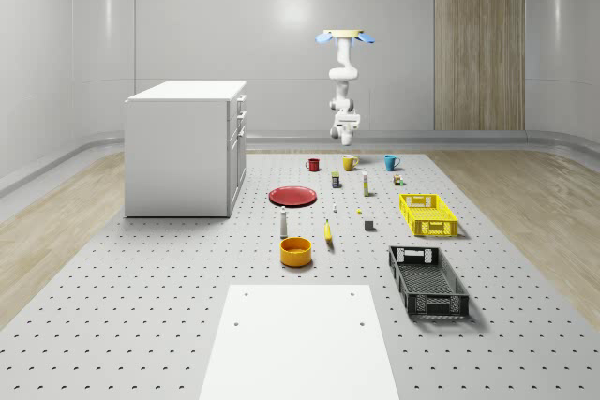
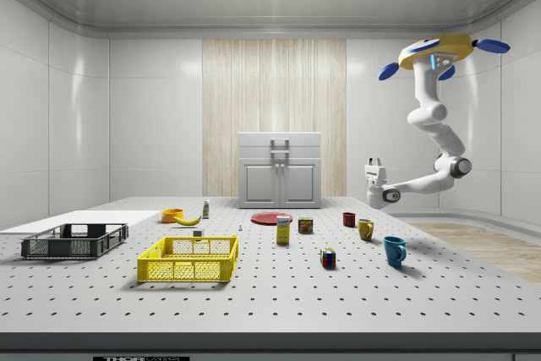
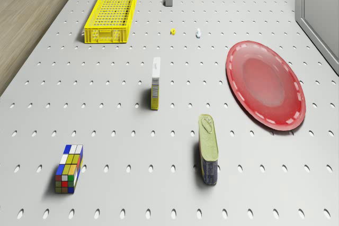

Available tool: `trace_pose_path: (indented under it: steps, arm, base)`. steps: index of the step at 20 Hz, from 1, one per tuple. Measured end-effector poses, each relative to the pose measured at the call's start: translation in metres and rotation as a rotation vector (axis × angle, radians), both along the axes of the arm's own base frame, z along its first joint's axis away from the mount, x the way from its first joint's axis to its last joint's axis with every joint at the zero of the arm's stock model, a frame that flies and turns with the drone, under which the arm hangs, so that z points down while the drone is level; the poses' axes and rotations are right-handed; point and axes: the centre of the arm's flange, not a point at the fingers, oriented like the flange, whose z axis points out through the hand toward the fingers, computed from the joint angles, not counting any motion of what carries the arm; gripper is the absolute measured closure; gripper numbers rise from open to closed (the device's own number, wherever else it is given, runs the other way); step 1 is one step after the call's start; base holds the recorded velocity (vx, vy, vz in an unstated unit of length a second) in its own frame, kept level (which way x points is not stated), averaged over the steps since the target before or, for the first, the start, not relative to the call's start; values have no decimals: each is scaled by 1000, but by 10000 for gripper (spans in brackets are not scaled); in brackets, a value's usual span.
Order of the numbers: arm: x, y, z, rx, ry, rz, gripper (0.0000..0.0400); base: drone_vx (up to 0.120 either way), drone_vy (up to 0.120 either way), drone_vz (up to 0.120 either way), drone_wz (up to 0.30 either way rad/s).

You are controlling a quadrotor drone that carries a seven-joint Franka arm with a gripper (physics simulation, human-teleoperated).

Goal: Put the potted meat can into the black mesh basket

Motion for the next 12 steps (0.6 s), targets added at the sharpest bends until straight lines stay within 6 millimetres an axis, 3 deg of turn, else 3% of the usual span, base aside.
trace_pose_path:
  steps: [12]
  arm:
    - [-1, 16, -2, -158, -9, -4, 0]
  base:
    - [120, -120, 0, 0]
